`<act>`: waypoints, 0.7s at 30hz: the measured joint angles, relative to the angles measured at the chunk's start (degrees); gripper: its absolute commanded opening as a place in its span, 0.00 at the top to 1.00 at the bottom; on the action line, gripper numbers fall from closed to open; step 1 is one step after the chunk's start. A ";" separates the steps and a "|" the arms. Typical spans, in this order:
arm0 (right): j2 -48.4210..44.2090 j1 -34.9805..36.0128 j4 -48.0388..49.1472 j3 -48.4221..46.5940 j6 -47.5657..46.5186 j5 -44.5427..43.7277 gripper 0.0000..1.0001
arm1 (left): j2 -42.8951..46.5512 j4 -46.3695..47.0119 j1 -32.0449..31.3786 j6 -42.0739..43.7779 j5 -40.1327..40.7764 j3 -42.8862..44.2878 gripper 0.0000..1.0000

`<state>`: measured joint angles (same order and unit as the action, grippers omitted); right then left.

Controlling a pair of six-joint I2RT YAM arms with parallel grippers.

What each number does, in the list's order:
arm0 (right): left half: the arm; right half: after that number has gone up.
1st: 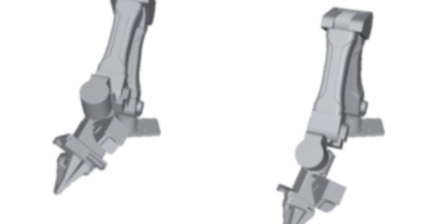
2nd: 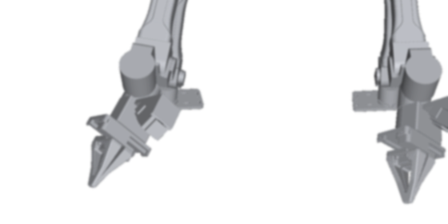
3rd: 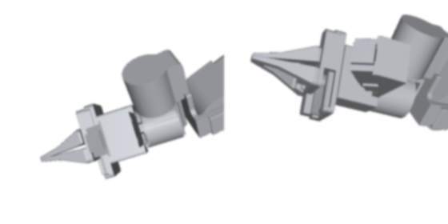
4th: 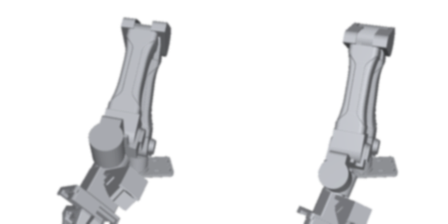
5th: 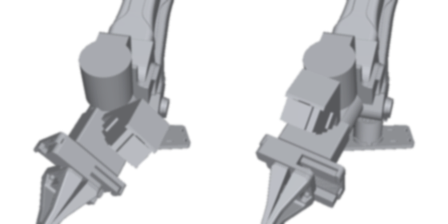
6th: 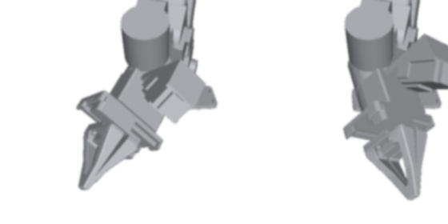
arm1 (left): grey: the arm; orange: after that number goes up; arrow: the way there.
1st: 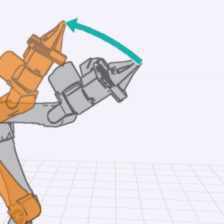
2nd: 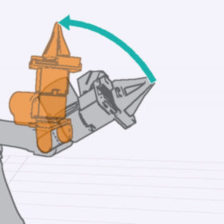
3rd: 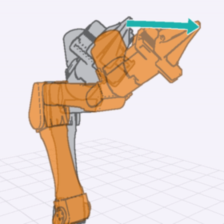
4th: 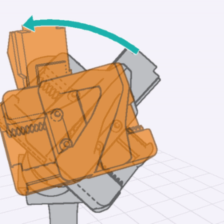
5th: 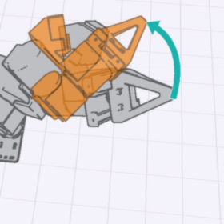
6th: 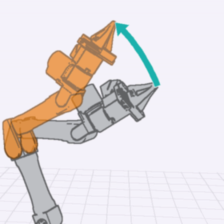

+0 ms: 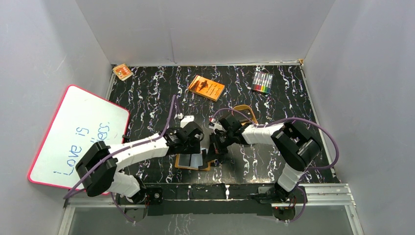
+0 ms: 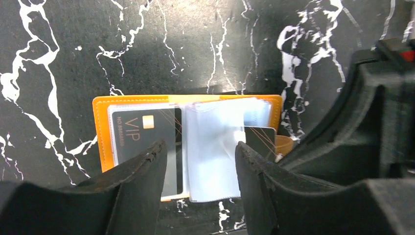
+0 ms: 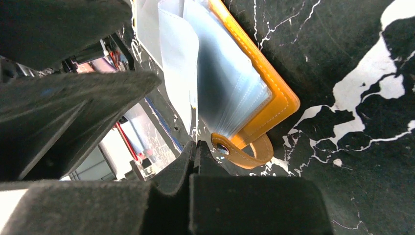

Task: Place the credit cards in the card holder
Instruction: Turn over the card slot in the card holder.

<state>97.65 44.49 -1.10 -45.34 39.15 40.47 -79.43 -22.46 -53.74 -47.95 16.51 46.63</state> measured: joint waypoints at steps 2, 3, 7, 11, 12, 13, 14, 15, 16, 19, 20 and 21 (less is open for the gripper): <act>0.00 0.03 0.24 0.00 0.33 0.00 1.00 | 1.24 -0.75 0.00 0.09 0.01 0.65 0.45; 0.00 0.07 0.42 0.00 0.62 0.00 1.00 | 1.91 -1.12 0.00 0.13 0.03 0.91 0.45; 0.00 0.35 1.02 -0.79 1.61 -0.12 1.00 | 5.16 -2.83 0.00 0.14 0.58 1.23 0.45; 0.30 0.98 2.17 -2.99 2.79 -0.25 1.00 | 10.77 -4.57 0.03 -0.26 2.01 0.87 0.45; 0.39 1.14 2.51 -3.41 3.03 -0.23 1.00 | 12.21 -4.80 0.04 -0.39 2.43 0.72 0.46; 0.49 1.31 2.75 -3.76 3.26 -0.19 1.00 | 13.24 -4.86 0.04 -0.56 2.80 0.59 0.46; 1.15 1.54 3.25 -4.52 3.65 -0.19 1.00 | 14.47 -4.88 0.04 -0.85 3.30 0.14 0.46; 2.44 1.84 4.04 -5.74 4.24 -0.23 1.00 | 15.94 -4.85 0.04 -1.28 3.95 -0.70 0.46; 3.18 1.99 4.43 -6.31 4.51 -0.23 1.00 | 16.93 -4.94 0.05 -1.58 4.35 -1.40 0.46; 5.44 2.30 5.52 -7.40 5.37 -0.38 1.00 | 19.41 -5.12 0.14 -2.43 5.32 -3.78 0.48; 6.84 2.53 5.85 -8.07 5.84 -0.49 1.00 | 19.85 -5.01 0.17 -2.55 5.43 -4.36 0.49; 8.24 2.76 6.17 -8.73 6.31 -0.59 1.00 | 20.29 -4.91 0.21 -2.66 5.53 -4.95 0.50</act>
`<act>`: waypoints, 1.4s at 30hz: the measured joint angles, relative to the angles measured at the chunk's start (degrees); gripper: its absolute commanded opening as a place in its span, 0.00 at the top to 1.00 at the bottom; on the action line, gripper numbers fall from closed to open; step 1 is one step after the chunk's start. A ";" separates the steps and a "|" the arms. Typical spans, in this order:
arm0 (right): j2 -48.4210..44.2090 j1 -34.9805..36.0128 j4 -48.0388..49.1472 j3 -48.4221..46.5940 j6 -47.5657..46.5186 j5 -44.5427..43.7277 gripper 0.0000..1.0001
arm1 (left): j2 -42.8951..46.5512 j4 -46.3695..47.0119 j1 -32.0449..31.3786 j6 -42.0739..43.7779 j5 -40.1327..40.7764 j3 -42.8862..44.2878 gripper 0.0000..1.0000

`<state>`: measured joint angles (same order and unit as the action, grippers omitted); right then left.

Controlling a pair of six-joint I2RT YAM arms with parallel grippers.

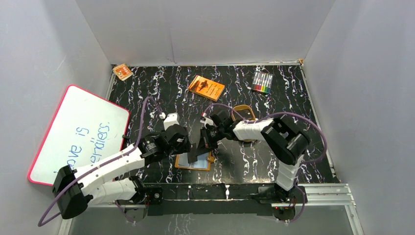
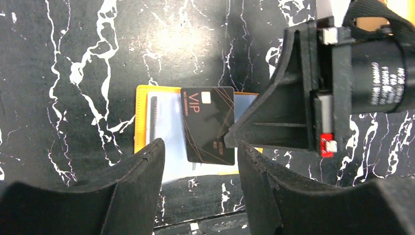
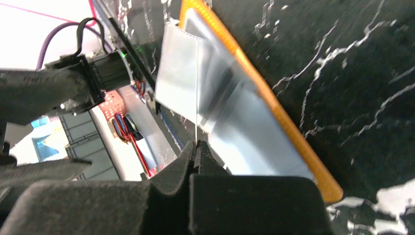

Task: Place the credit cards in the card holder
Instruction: Turn over the card slot in the card holder.

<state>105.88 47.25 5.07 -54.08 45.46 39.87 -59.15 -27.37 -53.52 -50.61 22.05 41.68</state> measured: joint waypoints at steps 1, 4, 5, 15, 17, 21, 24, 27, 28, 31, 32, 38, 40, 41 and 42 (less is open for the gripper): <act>0.95 0.17 0.17 -0.43 0.36 -0.02 1.00 | 0.17 0.07 0.05 -0.11 0.03 -0.40 0.51; 3.47 0.72 0.79 -1.82 1.23 0.19 1.00 | -0.03 0.88 0.22 -0.39 0.11 -1.62 0.55; 3.74 0.83 1.01 -2.06 1.42 0.24 1.00 | -0.62 1.50 0.35 -0.50 0.10 -2.08 0.58; -4.84 1.17 0.27 1.66 1.73 -2.77 1.00 | -8.16 3.56 3.07 -2.70 0.37 -5.13 0.65; -7.47 1.06 0.28 3.17 1.94 -3.40 1.00 | -7.44 3.40 3.56 -3.51 0.95 -5.64 0.65; -9.54 0.74 0.76 6.09 2.62 -3.87 1.00 | -5.32 3.06 4.74 -4.79 1.48 -6.42 0.65; -9.13 0.63 1.26 8.10 3.51 -3.73 1.00 | -4.19 2.47 5.80 -5.90 1.59 -7.20 0.66; -8.09 0.50 1.89 8.89 4.77 -3.38 1.00 | -3.48 0.99 6.92 -7.48 1.77 -8.44 0.67; -7.58 0.50 2.56 8.89 5.17 -3.22 1.00 | -3.29 0.59 7.08 -7.78 1.77 -8.72 0.67; -6.87 0.50 3.90 8.89 5.64 -2.70 1.00 | -1.96 -0.26 8.09 -8.95 1.63 -10.49 0.67; -6.63 0.50 4.24 8.89 5.70 -2.50 1.00 | -1.55 -0.51 8.45 -9.28 1.50 -11.05 0.67; -4.41 0.48 5.65 8.87 5.98 -1.70 1.00 | -1.58 -0.97 10.02 -10.66 0.37 -12.93 0.68; -3.89 0.48 5.85 8.87 6.22 -1.46 1.00 | -2.10 -0.94 10.21 -10.94 -0.43 -13.15 0.68; -3.67 0.48 5.93 8.80 6.31 -1.27 1.00 | -2.34 -0.90 10.24 -10.99 -0.65 -13.15 0.69; -3.44 0.48 6.06 8.65 6.46 -1.08 1.00 | -2.60 -0.71 10.26 -11.03 -1.10 -13.17 0.69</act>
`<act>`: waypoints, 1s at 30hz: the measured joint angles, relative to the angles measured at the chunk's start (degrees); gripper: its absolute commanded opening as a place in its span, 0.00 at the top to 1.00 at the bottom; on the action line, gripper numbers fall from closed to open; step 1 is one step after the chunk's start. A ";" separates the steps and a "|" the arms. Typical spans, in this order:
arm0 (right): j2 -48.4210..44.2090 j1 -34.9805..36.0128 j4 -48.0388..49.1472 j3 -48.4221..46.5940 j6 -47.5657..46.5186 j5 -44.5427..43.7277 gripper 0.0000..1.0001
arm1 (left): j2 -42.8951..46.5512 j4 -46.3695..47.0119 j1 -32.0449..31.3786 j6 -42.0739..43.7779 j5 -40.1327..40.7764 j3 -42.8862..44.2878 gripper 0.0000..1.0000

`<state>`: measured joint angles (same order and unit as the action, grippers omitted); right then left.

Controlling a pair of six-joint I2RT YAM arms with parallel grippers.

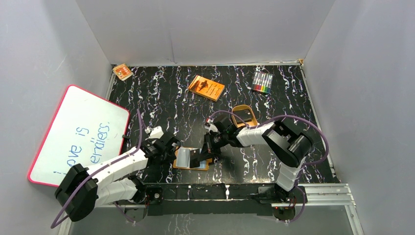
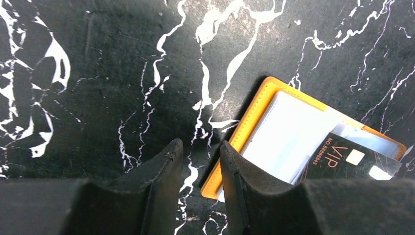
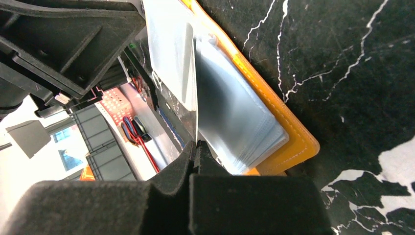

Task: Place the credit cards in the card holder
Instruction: Turn over the card slot in the card holder, then insert the credit card into the card holder.

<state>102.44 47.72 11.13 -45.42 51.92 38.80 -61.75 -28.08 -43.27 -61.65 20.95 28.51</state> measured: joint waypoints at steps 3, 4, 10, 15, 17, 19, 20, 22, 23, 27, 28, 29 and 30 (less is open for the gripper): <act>0.42 0.00 0.62 -0.27 0.36 0.40 1.00 | -0.40 1.19 0.00 0.02 -1.05 -0.37 0.70; 0.66 -0.02 0.98 -0.35 0.46 0.44 1.00 | -0.43 1.57 0.02 0.02 -1.32 -0.48 0.70; 2.07 -0.02 2.71 -0.66 0.94 0.85 1.00 | -0.37 3.75 0.09 -0.33 -2.87 -1.01 0.71; 2.17 -0.02 3.43 -0.66 1.39 0.80 1.00 | 0.03 5.22 0.19 -0.73 -3.59 -1.59 0.72; 2.17 -0.02 3.92 -0.64 1.74 0.40 1.00 | 0.13 5.50 0.28 -0.96 -3.84 -1.72 0.72; 2.17 -0.02 4.15 -0.64 2.04 -0.10 1.00 | 0.36 5.63 0.31 -1.09 -3.95 -1.87 0.72; 2.17 -0.02 4.18 -0.64 2.18 -0.34 1.00 | 0.50 5.63 0.32 -1.20 -4.00 -1.95 0.72; 2.17 -0.02 4.47 -0.53 2.54 -0.88 1.00 | 0.79 5.78 0.33 -1.42 -4.10 -2.18 0.72; 2.17 -0.02 4.84 -0.35 2.88 -1.11 1.00 | 1.03 5.83 0.33 -1.53 -4.12 -2.33 0.72; 2.17 0.12 6.58 0.77 4.25 -1.79 1.00 | 1.37 6.14 0.37 -1.94 -4.28 -2.63 0.72; 2.17 0.30 7.05 0.98 4.69 -1.96 1.00 | 1.38 6.20 0.36 -2.03 -4.32 -2.66 0.72; 2.17 0.47 7.38 1.11 5.07 -2.19 1.00 | 1.42 6.23 0.37 -2.09 -4.38 -2.68 0.72; 2.17 0.69 7.95 1.31 5.62 -2.44 1.00 | 1.45 6.32 0.37 -2.18 -4.46 -2.76 0.72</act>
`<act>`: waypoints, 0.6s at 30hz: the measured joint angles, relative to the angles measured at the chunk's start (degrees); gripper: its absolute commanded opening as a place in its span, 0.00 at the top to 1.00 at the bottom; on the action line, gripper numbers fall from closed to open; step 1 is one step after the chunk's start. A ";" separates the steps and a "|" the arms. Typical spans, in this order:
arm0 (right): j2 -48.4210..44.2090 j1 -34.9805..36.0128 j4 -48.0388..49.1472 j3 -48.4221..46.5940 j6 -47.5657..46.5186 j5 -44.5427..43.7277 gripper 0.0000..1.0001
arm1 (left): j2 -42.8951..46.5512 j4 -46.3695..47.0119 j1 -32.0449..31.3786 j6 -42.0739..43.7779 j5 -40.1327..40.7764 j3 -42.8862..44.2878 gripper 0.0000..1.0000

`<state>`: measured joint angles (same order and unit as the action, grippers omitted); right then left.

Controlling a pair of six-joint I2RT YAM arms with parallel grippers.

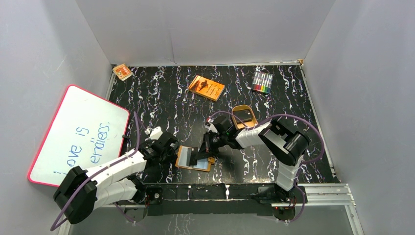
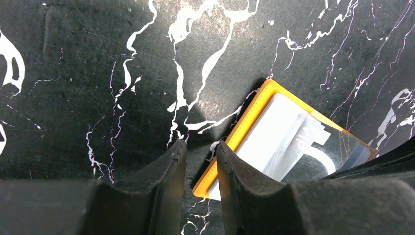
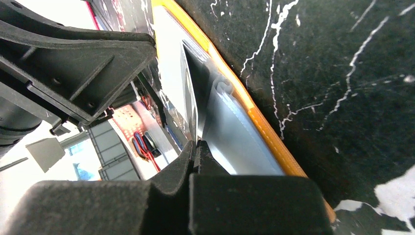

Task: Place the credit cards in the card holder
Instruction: Insert the credit card into the card holder.

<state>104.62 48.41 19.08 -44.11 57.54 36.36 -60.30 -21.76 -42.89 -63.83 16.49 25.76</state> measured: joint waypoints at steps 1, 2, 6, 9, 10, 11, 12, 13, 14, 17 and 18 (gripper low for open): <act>0.00 0.23 0.61 0.17 0.65 -0.18 1.00 | 0.07 0.12 0.00 -0.12 -0.05 -0.09 0.72; 0.00 0.51 1.43 0.39 1.25 -0.41 1.00 | 0.14 0.22 0.00 -0.25 -0.10 -0.17 0.72; 0.17 1.61 3.62 0.87 3.74 -1.69 1.00 | 0.64 0.90 0.04 -0.71 -0.53 -0.68 0.73; 0.51 2.32 4.79 0.89 5.12 -2.48 1.00 | 1.13 1.47 0.04 -1.09 -0.85 -1.14 0.75; 0.63 2.52 5.09 0.89 5.50 -2.74 1.00 | 1.25 1.77 0.04 -1.27 -1.07 -1.32 0.75; 0.74 2.74 5.43 0.90 5.98 -3.07 1.00 | 1.39 2.14 0.04 -1.49 -1.50 -1.50 0.75; 0.85 2.97 5.86 0.91 6.47 -3.36 1.00 | 1.49 2.47 0.03 -1.67 -2.00 -1.66 0.75; 0.94 3.15 6.28 0.91 6.85 -3.55 1.00 | 1.56 2.75 0.02 -1.82 -2.42 -1.78 0.75; 1.05 3.35 6.68 0.91 7.11 -3.74 1.00 | 1.61 2.88 0.04 -1.94 -2.65 -1.86 0.76; 1.60 3.79 7.68 0.91 7.81 -4.13 0.98 | 1.80 3.35 0.04 -2.28 -3.09 -2.12 0.76; 1.64 3.84 7.77 0.92 8.02 -4.23 0.94 | 1.87 3.42 0.04 -2.34 -3.17 -2.18 0.76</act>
<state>106.26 52.25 26.86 -43.19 65.56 32.13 -58.42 -18.34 -42.85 -66.17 13.33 23.58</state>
